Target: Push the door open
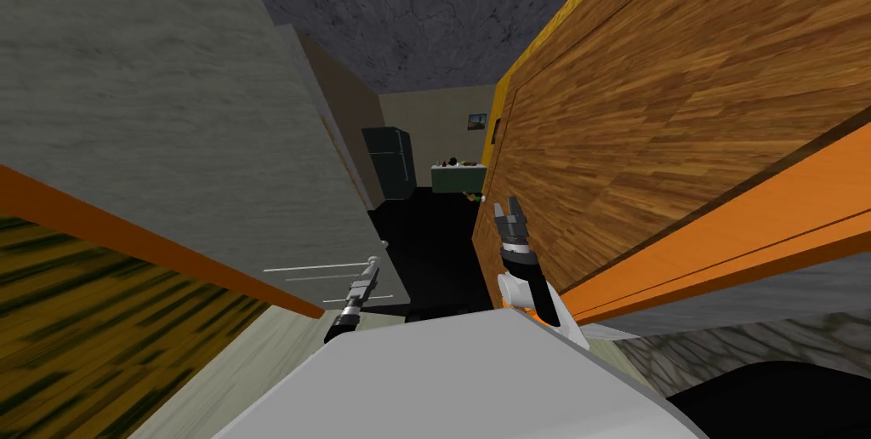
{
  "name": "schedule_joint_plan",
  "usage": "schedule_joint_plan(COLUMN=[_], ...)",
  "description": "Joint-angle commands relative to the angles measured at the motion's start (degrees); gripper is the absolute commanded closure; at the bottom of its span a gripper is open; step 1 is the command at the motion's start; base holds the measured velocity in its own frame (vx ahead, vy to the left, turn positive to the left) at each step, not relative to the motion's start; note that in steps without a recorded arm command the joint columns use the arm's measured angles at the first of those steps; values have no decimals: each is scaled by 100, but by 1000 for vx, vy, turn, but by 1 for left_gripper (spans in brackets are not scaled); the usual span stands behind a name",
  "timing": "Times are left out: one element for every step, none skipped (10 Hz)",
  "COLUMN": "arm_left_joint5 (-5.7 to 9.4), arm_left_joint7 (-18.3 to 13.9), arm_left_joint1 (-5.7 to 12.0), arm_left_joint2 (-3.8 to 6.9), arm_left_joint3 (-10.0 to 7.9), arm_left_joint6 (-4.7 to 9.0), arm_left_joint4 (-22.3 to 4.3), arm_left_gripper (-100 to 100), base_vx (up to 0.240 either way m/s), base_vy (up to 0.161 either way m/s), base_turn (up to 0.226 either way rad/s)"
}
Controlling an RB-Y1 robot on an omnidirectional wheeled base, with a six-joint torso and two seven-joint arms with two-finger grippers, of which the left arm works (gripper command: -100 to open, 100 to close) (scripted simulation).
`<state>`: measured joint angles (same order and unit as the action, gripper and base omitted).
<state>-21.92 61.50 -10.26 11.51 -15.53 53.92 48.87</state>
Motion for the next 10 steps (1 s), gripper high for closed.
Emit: schedule_joint_plan(arm_left_joint5=[-162,-237,-374,-449,-525,-600,-676,-676,-859,-967], arm_left_joint7=[66,97,153,184,214,245,276,276,351,395], arm_left_joint1=[43,63,99,119,139,159,179,179,228,257], arm_left_joint2=[-3,-4,-6,-8,-9,-10,-12,-12,-15,-17], arm_left_joint3=[-114,-167,-263,-317,-370,-423,-476,-476,-605,-682], arm_left_joint6=[-159,-232,-366,-440,-514,-588,-663,-663,-841,-948], arm_left_joint4=[-38,-56,-88,-106,-124,-142,-159,-159,-202,-228], arm_left_gripper=[100,100,100,100,100,100,100,100,100,100], base_vx=[9,13,20,16,11,16,20,16,13,19], base_vy=[25,42,41,38,33,32,28,16,20,45], base_turn=[-125,-190,-178,-148,-119,-102,-116,-44,-164,-190])
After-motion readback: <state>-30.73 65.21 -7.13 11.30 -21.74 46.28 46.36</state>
